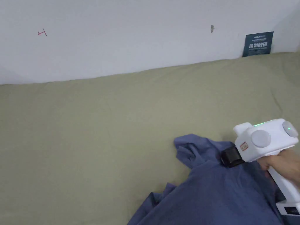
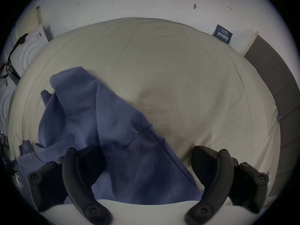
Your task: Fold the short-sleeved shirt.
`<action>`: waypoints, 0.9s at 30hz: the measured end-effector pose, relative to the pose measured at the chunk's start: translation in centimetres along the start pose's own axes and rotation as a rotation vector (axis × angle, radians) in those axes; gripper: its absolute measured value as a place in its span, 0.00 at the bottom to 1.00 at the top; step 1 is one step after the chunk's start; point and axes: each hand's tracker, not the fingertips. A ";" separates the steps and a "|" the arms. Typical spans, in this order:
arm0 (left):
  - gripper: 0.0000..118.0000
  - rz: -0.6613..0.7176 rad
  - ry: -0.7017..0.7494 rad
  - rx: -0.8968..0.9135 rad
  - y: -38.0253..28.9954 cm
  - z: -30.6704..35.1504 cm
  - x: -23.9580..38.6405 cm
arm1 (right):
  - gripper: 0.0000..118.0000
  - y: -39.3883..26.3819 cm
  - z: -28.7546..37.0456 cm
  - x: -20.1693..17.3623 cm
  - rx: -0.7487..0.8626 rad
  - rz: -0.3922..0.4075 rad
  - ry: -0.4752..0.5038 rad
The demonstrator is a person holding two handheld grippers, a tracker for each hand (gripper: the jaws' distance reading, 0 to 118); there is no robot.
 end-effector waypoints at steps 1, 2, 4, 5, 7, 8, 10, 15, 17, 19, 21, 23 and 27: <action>0.04 -0.003 0.001 0.000 0.0 -0.1 0.0 | 0.90 -0.2 0.6 -0.7 0.003 0.025 -0.017; 0.04 -0.005 0.002 -0.001 0.1 -0.1 0.0 | 0.83 -0.3 1.1 -0.8 0.015 0.051 -0.006; 0.04 -0.002 0.009 -0.002 0.0 -0.1 0.1 | 0.47 -0.5 3.1 -1.9 0.023 0.071 0.043; 0.04 -0.007 0.017 -0.001 0.0 0.1 0.4 | 0.04 -0.7 4.4 -2.6 0.031 0.091 0.089; 0.04 -0.040 0.040 0.000 0.0 0.0 0.7 | 0.04 -0.7 4.4 -1.7 0.076 0.166 -0.008; 0.04 -0.037 0.039 0.001 -0.1 0.0 0.7 | 0.04 -1.0 5.8 -1.4 0.086 0.190 0.021; 0.04 -0.025 0.041 0.007 0.0 0.4 0.6 | 0.04 -2.1 10.1 -2.8 0.138 0.180 0.003; 0.04 0.025 0.022 0.133 1.8 4.4 0.7 | 0.04 -3.4 20.5 -0.9 0.278 0.144 0.046; 0.04 0.009 0.028 0.193 3.3 6.8 1.1 | 0.04 -3.8 24.7 -0.3 0.338 0.136 0.045; 0.04 -0.005 0.037 0.271 5.3 9.6 1.7 | 0.04 -4.5 28.9 0.6 0.410 0.123 0.030; 0.04 -0.021 0.051 0.345 7.7 12.6 2.1 | 0.04 -5.1 33.6 1.3 0.483 0.088 0.021; 0.04 -0.028 0.066 0.402 10.0 15.6 2.5 | 0.04 -5.7 37.7 1.8 0.553 0.073 0.001; 0.04 -0.042 0.111 0.539 13.9 22.9 5.6 | 0.04 -6.2 44.9 3.3 0.675 0.000 0.003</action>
